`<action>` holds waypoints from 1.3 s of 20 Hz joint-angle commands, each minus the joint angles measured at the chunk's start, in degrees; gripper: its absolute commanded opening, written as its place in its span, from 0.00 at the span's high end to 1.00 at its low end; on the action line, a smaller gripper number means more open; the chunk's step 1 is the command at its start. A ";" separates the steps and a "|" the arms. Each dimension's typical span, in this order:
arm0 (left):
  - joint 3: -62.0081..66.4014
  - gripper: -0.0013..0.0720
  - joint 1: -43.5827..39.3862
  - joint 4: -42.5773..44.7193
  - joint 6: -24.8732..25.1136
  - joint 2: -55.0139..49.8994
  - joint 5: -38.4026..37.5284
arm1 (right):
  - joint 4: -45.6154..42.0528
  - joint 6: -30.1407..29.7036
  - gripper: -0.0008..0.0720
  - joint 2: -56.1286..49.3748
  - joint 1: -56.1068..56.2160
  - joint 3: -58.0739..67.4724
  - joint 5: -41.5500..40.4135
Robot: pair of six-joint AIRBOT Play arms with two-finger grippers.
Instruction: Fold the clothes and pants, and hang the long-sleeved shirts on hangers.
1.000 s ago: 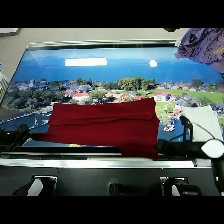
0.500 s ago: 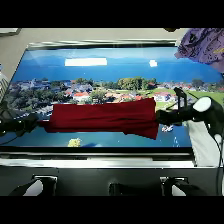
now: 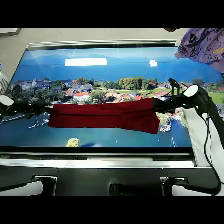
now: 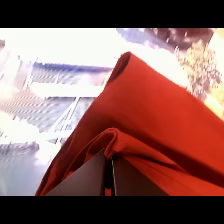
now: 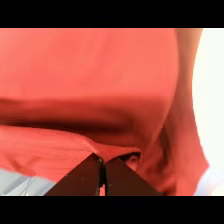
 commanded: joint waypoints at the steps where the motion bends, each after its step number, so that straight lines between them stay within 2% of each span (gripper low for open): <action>1: 6.27 0.97 -0.59 0.48 0.28 -6.47 -1.22 | 0.15 -0.22 0.96 -4.50 0.04 3.87 -1.95; 8: 9.75 0.97 -1.77 0.63 0.33 -12.46 -2.32 | 1.60 -0.24 0.96 -10.23 0.04 6.60 -3.54; 14: 9.75 0.95 -4.13 0.63 0.31 -14.97 -2.45 | 2.36 -0.24 0.95 -11.10 0.04 6.60 -5.29; 15: 9.92 0.79 -4.24 0.63 0.28 -14.95 -2.43 | 2.40 -0.22 0.90 -11.08 0.04 6.60 -4.94; 17: 11.50 0.32 -4.26 0.66 0.26 -14.64 -3.34 | 3.76 -0.20 0.66 -10.97 -0.11 7.37 -2.99; 18: 13.03 0.22 -4.13 0.68 0.28 -14.40 -4.26 | 4.61 0.11 0.53 -10.73 -0.44 8.59 -1.53; 19: 15.21 0.22 -3.91 0.72 0.28 -14.05 -5.57 | 5.18 0.96 0.42 -10.19 -1.05 10.12 -0.07; 20: 17.57 0.19 -3.58 1.29 0.26 -13.66 -7.30 | 5.16 1.70 0.35 -9.55 -2.14 12.17 1.75; 21: 20.35 0.08 -3.28 2.49 0.26 -13.16 -9.70 | 5.14 1.73 0.23 -8.83 -4.00 14.32 3.76; 22: 23.17 0.05 -3.06 4.31 0.24 -12.61 -12.37 | 5.09 1.11 0.17 -8.26 -6.58 15.78 5.46; 24: 27.12 0.05 -3.02 7.02 0.28 -11.28 -15.87 | 5.81 -0.85 0.09 -8.37 -12.46 16.04 8.92; 26: 29.14 0.05 -3.02 7.82 0.28 -10.01 -17.88 | 6.97 -4.98 0.08 -10.71 -16.37 16.02 14.73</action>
